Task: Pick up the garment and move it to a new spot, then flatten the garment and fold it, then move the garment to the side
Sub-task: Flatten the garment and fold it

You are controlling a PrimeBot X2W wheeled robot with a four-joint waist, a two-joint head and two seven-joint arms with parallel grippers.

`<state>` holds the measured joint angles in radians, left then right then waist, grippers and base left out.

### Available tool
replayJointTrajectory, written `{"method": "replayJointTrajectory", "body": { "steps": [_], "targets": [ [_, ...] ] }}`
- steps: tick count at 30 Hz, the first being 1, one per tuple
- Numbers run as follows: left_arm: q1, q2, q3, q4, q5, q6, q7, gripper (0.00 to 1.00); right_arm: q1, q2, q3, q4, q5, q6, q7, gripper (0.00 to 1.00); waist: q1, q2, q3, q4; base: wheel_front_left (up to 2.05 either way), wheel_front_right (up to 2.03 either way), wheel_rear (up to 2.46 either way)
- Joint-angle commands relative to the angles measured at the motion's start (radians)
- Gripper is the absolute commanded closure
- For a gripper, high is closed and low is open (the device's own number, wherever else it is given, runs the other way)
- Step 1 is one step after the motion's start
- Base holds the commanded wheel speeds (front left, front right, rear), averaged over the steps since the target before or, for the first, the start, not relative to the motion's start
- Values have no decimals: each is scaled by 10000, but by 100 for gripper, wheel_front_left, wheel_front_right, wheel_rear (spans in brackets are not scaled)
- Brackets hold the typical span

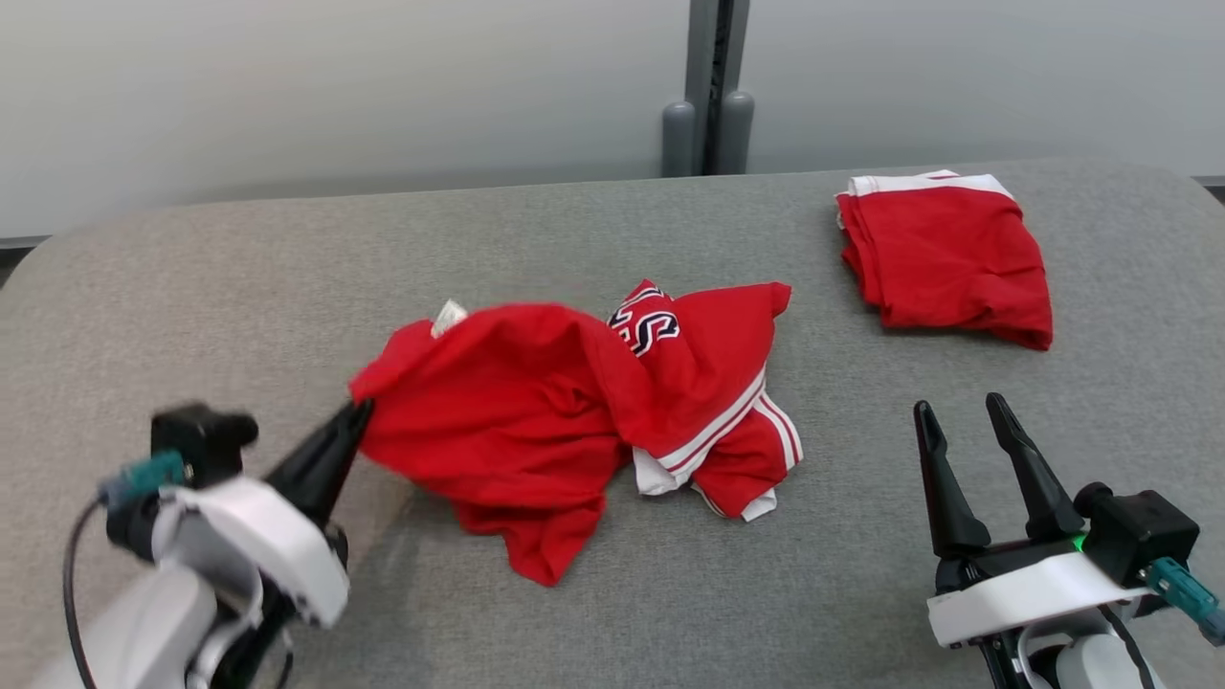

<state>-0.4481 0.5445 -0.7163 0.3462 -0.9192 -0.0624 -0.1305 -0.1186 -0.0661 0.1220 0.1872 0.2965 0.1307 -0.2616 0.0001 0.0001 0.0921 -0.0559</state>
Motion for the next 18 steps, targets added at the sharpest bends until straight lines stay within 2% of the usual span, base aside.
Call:
{"method": "replayJointTrajectory", "body": {
  "steps": [1,3,6,12,18],
  "targets": [
    [335,159,-67,-229,92,172,44,100,71,-66,-33,-3,-62,4,-34,0,-1,-1,-7,121,0,0,0],
    [1001,324,-143,-864,134,621,8,100,84,-97,-65,1,-64,4,-34,0,-1,-1,5,236,0,0,0],
    [1871,469,-235,-1491,15,1052,-38,100,163,-154,-126,-22,-74,4,-34,0,-1,-1,24,440,0,0,0],
    [2921,523,-378,-1639,-97,1566,-170,100,63,-243,-184,-35,-97,4,-34,0,-1,-1,118,667,0,0,0],
    [3456,575,-35,-1038,-418,1820,-622,100,118,-290,-335,-40,-127,4,-34,0,-1,-1,166,784,0,0,0]
  ]
}}
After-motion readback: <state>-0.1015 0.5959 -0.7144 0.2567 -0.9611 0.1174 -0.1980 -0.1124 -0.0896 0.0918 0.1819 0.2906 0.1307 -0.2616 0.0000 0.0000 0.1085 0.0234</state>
